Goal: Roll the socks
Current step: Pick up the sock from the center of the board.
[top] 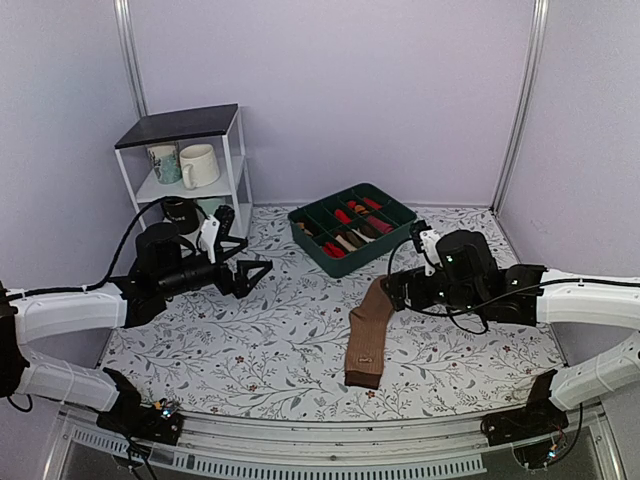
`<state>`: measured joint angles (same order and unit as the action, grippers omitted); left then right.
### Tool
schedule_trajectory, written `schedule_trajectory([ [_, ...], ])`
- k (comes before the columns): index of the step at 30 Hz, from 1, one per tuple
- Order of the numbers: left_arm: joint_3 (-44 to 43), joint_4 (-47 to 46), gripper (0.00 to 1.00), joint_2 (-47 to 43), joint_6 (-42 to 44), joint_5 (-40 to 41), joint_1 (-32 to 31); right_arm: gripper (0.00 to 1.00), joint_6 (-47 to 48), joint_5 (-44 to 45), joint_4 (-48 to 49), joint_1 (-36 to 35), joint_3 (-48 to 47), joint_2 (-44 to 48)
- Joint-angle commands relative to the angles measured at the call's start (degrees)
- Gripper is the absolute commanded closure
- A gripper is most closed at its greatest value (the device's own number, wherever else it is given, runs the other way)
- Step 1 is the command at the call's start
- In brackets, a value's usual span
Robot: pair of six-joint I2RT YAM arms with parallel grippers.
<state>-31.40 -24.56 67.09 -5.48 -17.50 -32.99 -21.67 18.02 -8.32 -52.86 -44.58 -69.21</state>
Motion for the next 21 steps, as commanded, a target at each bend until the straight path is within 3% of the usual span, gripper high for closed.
schedule_trajectory([
  [1,-0.4,0.6,0.0,-0.3,2.6,-1.1,-0.8,0.0,3.7,-3.3,-1.3,0.2,-0.8,0.0],
  [6,0.8,-0.4,0.0,0.4,5.1,4.0,-4.3,0.0,6.3,-13.9,6.1,1.7,7.1,4.0],
  [13,2.7,-5.4,0.01,5.3,5.0,-3.1,-10.4,0.02,5.6,-27.4,18.8,2.0,20.1,7.7],
  [16,6.5,-11.5,0.01,6.7,5.8,-7.5,-11.9,0.09,4.8,-35.8,27.7,1.2,25.3,5.2],
  [21,7.7,-15.1,0.01,10.0,6.4,-13.1,-13.2,0.17,6.2,-38.9,35.7,-3.4,28.0,-4.3],
])
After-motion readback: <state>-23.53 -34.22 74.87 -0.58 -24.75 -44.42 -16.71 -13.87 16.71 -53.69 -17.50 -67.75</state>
